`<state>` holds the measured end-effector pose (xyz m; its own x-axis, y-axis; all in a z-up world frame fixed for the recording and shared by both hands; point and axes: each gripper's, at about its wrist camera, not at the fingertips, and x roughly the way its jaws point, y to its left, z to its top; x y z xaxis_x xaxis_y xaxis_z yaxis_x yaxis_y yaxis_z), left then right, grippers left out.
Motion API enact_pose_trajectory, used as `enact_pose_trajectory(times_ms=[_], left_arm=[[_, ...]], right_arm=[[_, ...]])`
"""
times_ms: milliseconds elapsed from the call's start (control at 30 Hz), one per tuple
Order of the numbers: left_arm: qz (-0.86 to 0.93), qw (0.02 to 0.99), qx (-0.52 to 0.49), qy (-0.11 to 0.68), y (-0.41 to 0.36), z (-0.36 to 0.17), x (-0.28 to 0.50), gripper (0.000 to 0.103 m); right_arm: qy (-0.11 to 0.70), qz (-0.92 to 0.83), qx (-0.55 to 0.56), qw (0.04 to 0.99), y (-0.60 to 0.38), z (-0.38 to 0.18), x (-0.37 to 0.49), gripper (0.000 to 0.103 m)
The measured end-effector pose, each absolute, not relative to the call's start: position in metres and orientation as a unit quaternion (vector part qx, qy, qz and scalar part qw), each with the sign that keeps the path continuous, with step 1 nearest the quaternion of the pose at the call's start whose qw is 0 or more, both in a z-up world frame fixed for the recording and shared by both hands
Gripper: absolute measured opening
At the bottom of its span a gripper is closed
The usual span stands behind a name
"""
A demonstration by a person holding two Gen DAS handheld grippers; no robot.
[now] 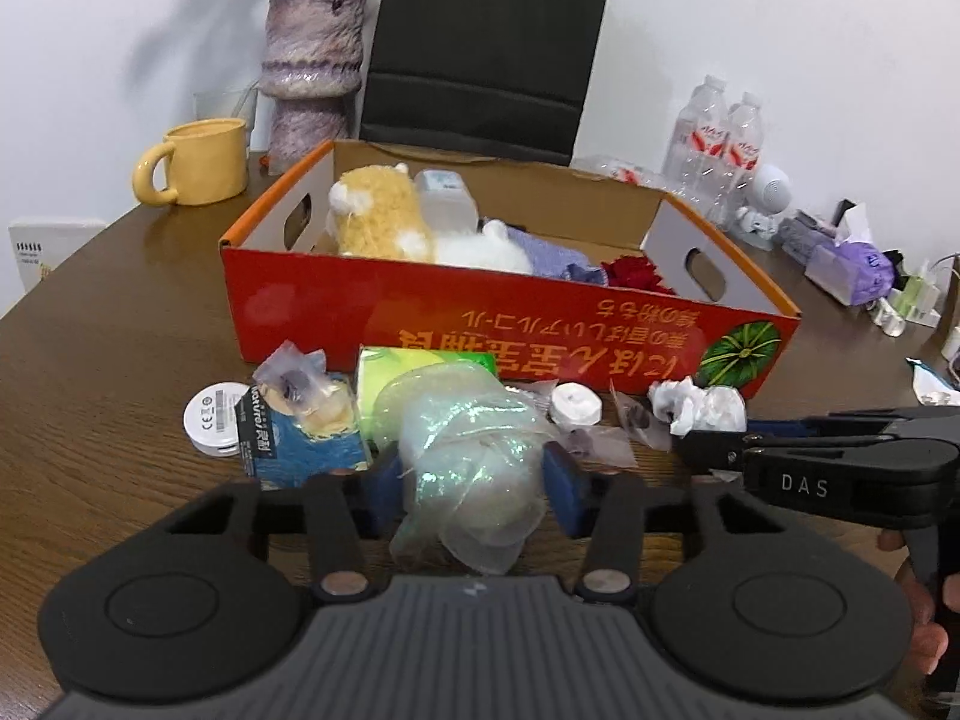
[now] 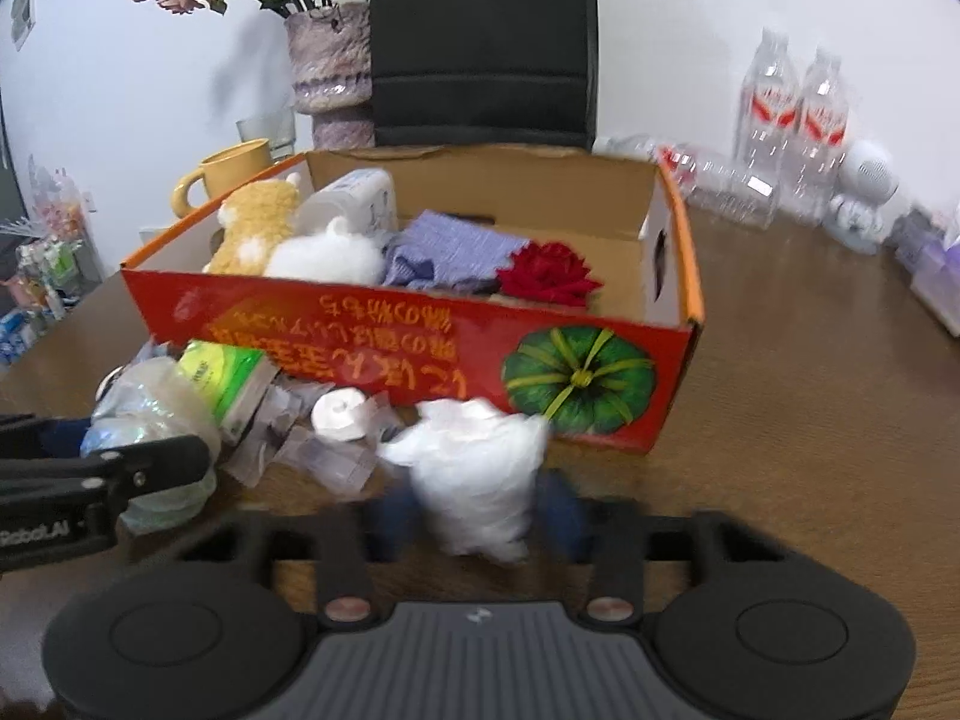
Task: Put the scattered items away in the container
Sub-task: 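Grasp the plastic bag with the left tool while the right tool grasps the white tissue, then carry the plastic bag and white tissue over the box with both tools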
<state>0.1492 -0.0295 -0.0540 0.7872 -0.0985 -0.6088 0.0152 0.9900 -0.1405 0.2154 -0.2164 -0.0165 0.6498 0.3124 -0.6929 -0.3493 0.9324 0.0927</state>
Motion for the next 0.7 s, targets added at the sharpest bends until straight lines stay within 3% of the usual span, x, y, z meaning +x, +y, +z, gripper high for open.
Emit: enact_pose_trajectory(times_ms=[700], left_arm=[[-0.058,0.962,-0.078,0.256,-0.016,-0.002,0.108,0.043]], right_arm=[[0.31,0.209,0.003,0.927,-0.236,0.032,0.176,0.024]])
